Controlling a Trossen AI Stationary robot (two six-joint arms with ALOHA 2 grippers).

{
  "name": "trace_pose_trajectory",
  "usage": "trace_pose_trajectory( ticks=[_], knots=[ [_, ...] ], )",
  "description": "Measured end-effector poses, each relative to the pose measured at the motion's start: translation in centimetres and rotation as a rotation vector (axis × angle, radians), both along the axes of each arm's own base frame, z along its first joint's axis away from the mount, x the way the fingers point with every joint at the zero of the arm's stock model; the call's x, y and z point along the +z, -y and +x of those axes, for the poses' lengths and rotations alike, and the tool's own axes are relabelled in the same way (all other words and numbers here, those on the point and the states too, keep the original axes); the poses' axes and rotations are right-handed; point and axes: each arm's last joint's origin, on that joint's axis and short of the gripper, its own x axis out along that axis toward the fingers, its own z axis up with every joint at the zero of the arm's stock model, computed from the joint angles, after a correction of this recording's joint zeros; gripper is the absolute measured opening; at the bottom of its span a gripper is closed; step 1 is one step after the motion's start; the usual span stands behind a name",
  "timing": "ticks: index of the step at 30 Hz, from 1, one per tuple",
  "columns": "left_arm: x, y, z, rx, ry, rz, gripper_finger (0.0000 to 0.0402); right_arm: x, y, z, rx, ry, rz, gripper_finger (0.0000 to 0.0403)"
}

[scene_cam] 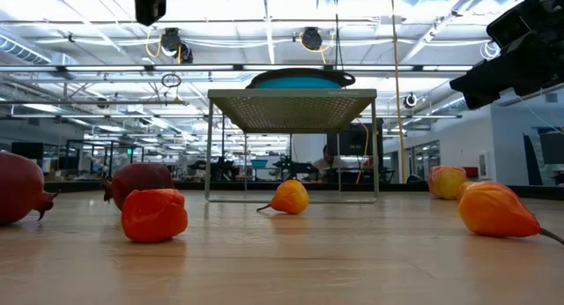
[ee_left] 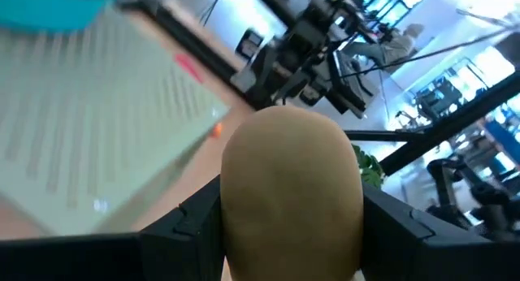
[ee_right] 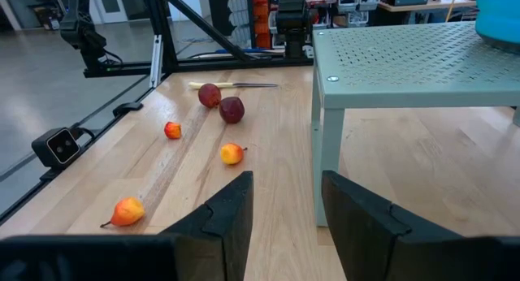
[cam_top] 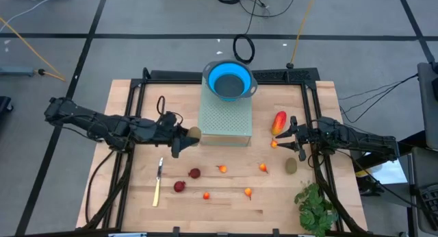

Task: Pick & Place Fruit
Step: Put the kiwi into the blue strainer bowl on the shelf

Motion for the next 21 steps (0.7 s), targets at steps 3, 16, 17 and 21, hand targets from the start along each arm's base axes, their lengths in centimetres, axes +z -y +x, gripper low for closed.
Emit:
trace_pose_trajectory(
  ticks=[3, 16, 17, 21],
  knots=[
    [0.16, -0.04, 0.04, -0.014, 0.006, 0.121, 0.0202, -0.01, 0.0, 0.0, -0.001, 0.0, 0.0, 0.0139],
    [0.28, -0.22, 0.04, -0.055, -0.036, 0.562, 0.0202, -0.01, 0.0, 0.0, -0.001, 0.0, 0.0, 0.0139],
    [0.3, -0.23, 0.04, -0.054, -0.039, 0.587, 0.0202, -0.01, 0.0, 0.0, -0.001, 0.0, 0.0, 0.0139],
    [0.31, -0.32, 0.03, -0.048, -0.059, 0.684, 0.0202, -0.01, 0.0, 0.0, 0.0, 0.0, 0.0, 0.0139]
  ],
)
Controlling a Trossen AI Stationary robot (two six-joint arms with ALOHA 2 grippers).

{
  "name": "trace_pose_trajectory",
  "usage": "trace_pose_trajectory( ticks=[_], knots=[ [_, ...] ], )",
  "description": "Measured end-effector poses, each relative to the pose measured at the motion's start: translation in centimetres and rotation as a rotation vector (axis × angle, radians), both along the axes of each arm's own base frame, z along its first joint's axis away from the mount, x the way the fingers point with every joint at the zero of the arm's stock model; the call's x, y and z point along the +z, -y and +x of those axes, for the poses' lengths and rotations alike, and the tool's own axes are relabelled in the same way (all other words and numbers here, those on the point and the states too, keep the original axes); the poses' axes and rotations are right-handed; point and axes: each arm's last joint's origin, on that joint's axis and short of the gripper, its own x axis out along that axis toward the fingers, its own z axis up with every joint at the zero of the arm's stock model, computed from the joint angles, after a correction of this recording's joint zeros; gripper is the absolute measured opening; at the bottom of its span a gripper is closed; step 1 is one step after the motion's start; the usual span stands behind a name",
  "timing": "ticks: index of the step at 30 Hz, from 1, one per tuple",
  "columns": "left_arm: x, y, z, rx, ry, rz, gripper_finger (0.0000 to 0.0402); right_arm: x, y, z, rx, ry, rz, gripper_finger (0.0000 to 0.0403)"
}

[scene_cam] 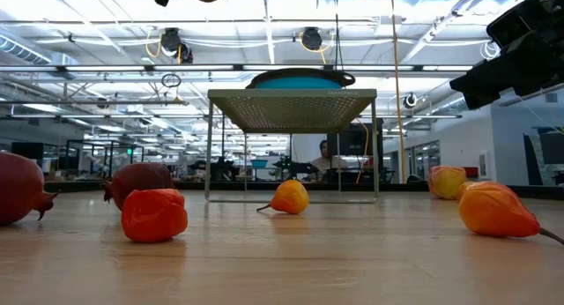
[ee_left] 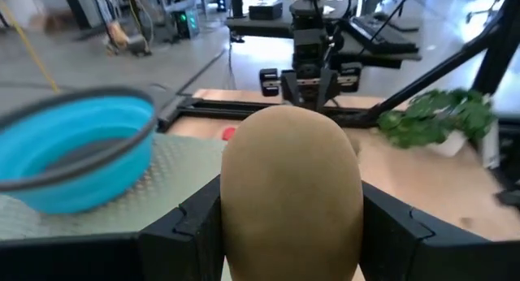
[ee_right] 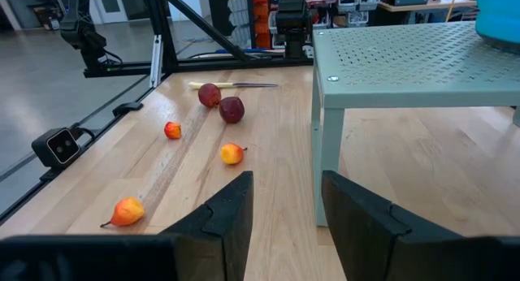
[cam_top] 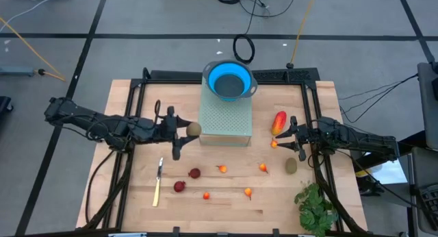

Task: Pick & Place Fruit
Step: Put the kiwi into the blue strainer bowl on the shelf

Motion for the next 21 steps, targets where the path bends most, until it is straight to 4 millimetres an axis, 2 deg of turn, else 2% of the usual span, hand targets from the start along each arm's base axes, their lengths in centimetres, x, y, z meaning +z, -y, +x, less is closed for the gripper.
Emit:
trace_pose_trajectory(
  ticks=[8, 21],
  knots=[
    [0.25, -0.17, 0.01, 0.043, 0.004, 0.108, 0.0202, 0.0, 0.0, 0.0, 0.0, 0.0, 0.0, 0.0139],
    [0.49, -0.16, 0.06, 0.047, 0.034, 0.082, 0.0202, 0.0, 0.0, 0.0, 0.0, 0.0, 0.0, 0.0139]
  ],
)
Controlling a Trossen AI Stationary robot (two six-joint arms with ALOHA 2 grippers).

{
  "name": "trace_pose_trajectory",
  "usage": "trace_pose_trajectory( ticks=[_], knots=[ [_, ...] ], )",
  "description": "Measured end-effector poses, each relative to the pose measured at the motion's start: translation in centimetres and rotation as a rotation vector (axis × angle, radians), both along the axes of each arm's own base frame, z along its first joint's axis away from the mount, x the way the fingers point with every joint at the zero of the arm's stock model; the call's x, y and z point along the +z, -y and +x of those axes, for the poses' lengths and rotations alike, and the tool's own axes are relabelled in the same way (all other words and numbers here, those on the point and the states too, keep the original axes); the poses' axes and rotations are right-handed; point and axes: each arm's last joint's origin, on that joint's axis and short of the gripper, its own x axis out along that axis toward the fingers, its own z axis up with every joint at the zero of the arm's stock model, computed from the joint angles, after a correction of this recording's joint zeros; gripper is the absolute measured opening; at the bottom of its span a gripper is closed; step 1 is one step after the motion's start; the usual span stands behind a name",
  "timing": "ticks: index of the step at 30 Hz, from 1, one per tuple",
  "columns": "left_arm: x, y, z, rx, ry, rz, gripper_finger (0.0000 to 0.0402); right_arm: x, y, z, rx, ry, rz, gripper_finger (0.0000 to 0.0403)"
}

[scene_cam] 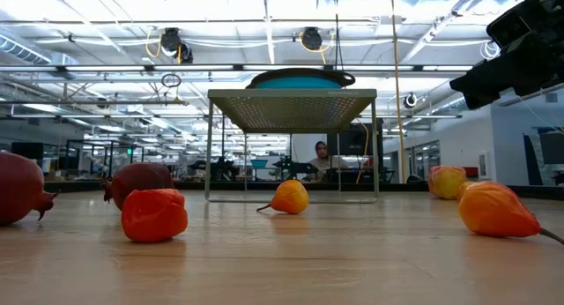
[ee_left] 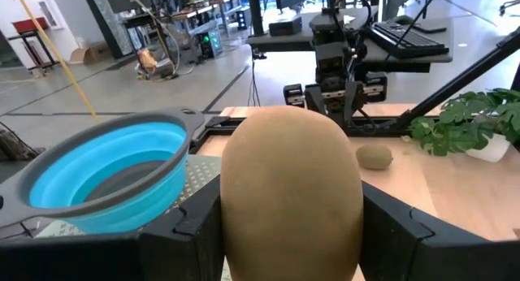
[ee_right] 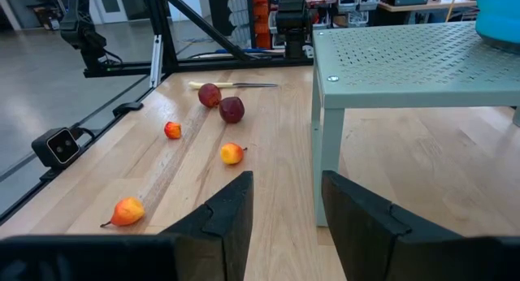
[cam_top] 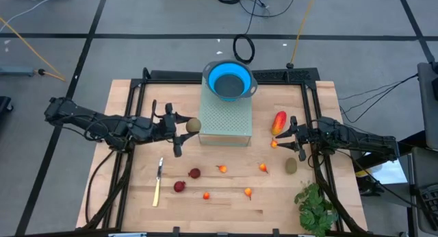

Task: Pick & Place Fruit
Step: Put the kiwi into the blue strainer bowl on the shelf

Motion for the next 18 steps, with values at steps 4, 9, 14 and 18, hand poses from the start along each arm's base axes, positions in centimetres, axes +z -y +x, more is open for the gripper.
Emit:
trace_pose_trajectory(
  ticks=[4, 9, 14, 18],
  knots=[
    [0.0, 0.0, 0.0, 0.0, 0.0, 0.0, 0.0202, 0.01, 0.0, 0.0, 0.0, 0.0, 0.0, 0.0139],
    [0.02, 0.0, 0.0, 0.015, 0.027, -0.096, 0.0202, 0.0, 0.0, 0.0, 0.0, 0.0, 0.0, 0.0139],
    [0.01, 0.0, 0.01, 0.055, 0.092, -0.337, 0.0202, 0.01, 0.0, 0.0, 0.0, 0.001, 0.0, 0.0139],
    [-0.2, 0.07, 0.27, 0.085, 0.129, -0.503, 0.0202, 0.01, 0.0, 0.0, 0.0, 0.001, 0.0, 0.0139]
  ],
)
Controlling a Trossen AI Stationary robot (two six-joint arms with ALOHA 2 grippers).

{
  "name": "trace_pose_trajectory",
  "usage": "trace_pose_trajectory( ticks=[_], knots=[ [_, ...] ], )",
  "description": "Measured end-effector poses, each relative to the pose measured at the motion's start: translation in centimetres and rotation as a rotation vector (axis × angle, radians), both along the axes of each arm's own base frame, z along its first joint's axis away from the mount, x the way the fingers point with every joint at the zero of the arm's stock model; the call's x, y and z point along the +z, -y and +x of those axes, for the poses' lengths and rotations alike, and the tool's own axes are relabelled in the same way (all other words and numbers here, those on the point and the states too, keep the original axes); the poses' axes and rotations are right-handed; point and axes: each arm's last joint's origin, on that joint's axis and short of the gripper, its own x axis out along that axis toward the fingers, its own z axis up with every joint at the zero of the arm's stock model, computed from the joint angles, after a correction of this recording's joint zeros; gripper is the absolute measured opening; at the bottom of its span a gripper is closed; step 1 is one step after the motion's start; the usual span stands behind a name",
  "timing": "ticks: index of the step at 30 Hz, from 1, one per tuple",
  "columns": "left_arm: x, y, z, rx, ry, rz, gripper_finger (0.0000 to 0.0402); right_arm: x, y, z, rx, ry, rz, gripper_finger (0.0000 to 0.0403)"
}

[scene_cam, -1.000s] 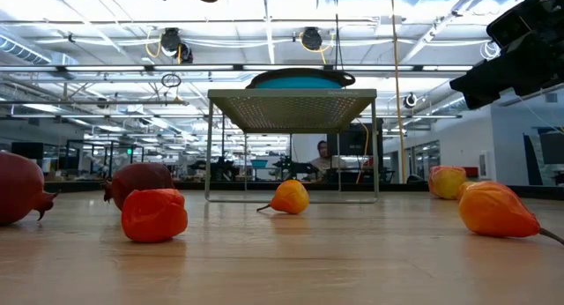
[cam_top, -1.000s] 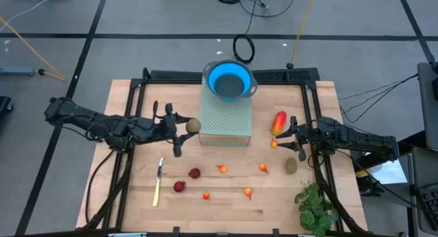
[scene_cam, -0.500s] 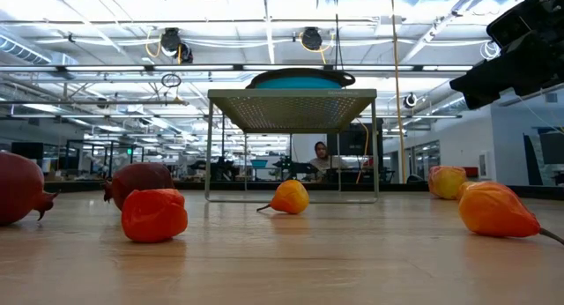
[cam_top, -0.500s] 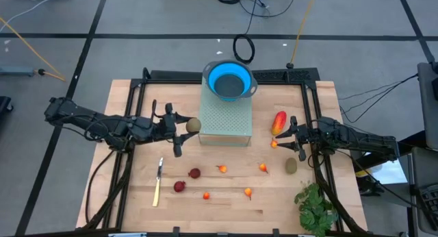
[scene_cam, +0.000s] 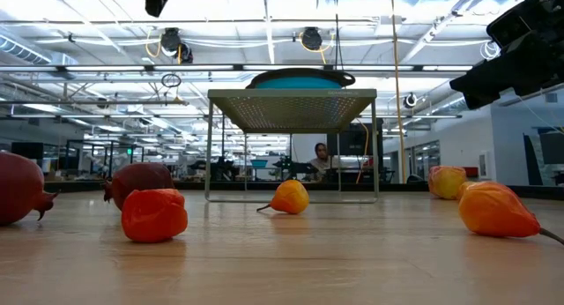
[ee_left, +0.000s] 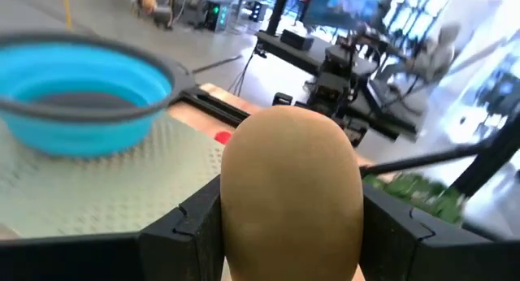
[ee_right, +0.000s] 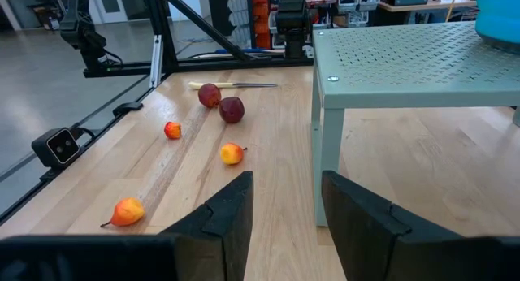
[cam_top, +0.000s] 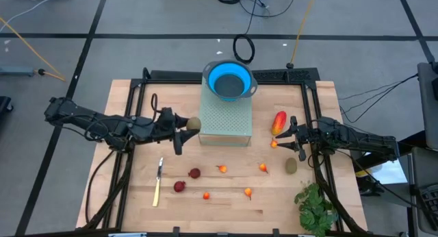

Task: Pick & Place Fruit
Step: Put the kiwi into the blue strainer bowl on the shelf

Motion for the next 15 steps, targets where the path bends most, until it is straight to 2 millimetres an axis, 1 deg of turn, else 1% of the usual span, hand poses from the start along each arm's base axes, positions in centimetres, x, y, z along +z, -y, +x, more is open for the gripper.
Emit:
trace_pose_trajectory(
  ticks=[3, 6, 8, 15],
  knots=[
    [-0.4, 0.1, 0.3, -0.006, 0.0, -0.075, 0.0202, 0.0, 0.0, 0.0, 0.0, -0.001, 0.0, 0.0139],
    [-0.6, 0.5, 1.2, -0.055, 0.028, -0.128, 0.0202, 0.0, 0.0, 0.0, 0.0, 0.0, 0.0, 0.0139],
    [-1.0, 0.9, 2.1, -0.098, 0.043, -0.142, 0.0202, 0.0, 0.0, 0.0, 0.0, 0.0, 0.0, 0.0139],
    [-1.6, 1.7, 5.5, -0.286, 0.204, -0.153, 0.0202, 0.0, 0.0, 0.0, 0.0, 0.0, 0.0, 0.0139]
  ],
)
